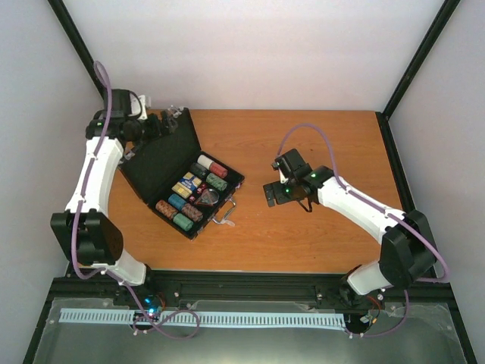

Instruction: Pack up texas hold em set

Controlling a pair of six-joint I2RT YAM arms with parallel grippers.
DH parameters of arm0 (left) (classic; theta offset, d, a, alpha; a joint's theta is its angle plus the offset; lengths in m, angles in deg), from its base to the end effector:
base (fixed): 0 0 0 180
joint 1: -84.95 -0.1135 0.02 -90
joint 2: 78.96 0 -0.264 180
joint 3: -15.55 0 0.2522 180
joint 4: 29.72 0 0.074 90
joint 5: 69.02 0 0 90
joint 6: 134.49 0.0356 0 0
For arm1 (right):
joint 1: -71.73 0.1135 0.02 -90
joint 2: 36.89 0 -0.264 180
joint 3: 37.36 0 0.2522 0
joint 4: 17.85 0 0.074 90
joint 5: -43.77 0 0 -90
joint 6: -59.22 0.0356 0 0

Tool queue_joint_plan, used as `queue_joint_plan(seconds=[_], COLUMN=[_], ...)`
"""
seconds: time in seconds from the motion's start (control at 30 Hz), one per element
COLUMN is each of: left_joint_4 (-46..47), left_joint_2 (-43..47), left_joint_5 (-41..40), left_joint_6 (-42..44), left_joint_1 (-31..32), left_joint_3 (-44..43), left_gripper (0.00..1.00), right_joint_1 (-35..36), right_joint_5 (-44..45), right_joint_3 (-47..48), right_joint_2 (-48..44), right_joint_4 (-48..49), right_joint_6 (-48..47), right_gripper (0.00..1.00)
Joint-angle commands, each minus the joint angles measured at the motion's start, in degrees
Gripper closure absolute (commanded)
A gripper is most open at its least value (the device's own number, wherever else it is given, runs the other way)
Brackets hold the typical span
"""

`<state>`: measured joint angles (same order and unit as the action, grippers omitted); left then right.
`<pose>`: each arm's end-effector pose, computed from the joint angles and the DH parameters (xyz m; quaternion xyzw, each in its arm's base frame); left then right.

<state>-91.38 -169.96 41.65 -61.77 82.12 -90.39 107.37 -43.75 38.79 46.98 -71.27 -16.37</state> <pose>0.3421 0.0043 0.3644 -0.0945 0.9119 -0.2111 0.3389 0.2403 0.1704 0.2462 -0.1731 0.9527 0.0864 0.2346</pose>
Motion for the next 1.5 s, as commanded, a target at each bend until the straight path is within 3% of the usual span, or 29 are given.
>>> queue_joint_plan(seconds=[0.0, 0.27, 0.5, 0.7, 0.87, 0.93, 1.1, 1.47], left_joint_4=[-1.34, 5.51, -0.81, -2.11, -2.37, -2.00, 0.24, 4.25], left_joint_2=[2.25, 9.31, 11.01, 9.89, 7.47, 6.15, 4.20, 1.48], left_joint_5=[6.02, 7.90, -1.34, -7.30, -13.47, -14.12, -14.40, -14.12], left_joint_6=[-4.76, -16.48, -14.25, -15.14, -13.99, -13.29, -12.59, -11.72], left_joint_1=[7.81, 23.89, 24.54, 23.58, 23.37, 23.31, 23.37, 23.36], left_joint_3=[5.17, 9.77, 3.09, 8.26, 15.09, 16.88, 19.91, 25.46], left_gripper=[0.00, 0.00, 0.00, 0.00, 0.00, 0.01, 0.01, 0.00], right_joint_1=[-0.48, -0.49, -0.48, -0.52, -0.48, -0.50, -0.48, -0.64], right_joint_5=[0.60, 0.94, 0.72, -5.12, -14.21, -18.21, -22.59, -24.90], right_joint_3=[-0.99, -1.59, -1.29, 0.98, 4.12, 5.25, 9.29, 14.51], right_joint_2=[-2.16, -3.45, -3.14, -1.88, 0.80, 2.70, 9.55, 19.88], right_joint_4=[0.39, -0.02, 0.19, 1.53, 4.44, 6.13, 8.57, 14.22], right_joint_6=[0.51, 0.78, 0.89, -0.71, -1.32, -1.40, -0.27, 2.42], right_gripper=[0.00, 0.00, 0.00, 0.02, 0.16, 0.29, 0.95, 0.97])
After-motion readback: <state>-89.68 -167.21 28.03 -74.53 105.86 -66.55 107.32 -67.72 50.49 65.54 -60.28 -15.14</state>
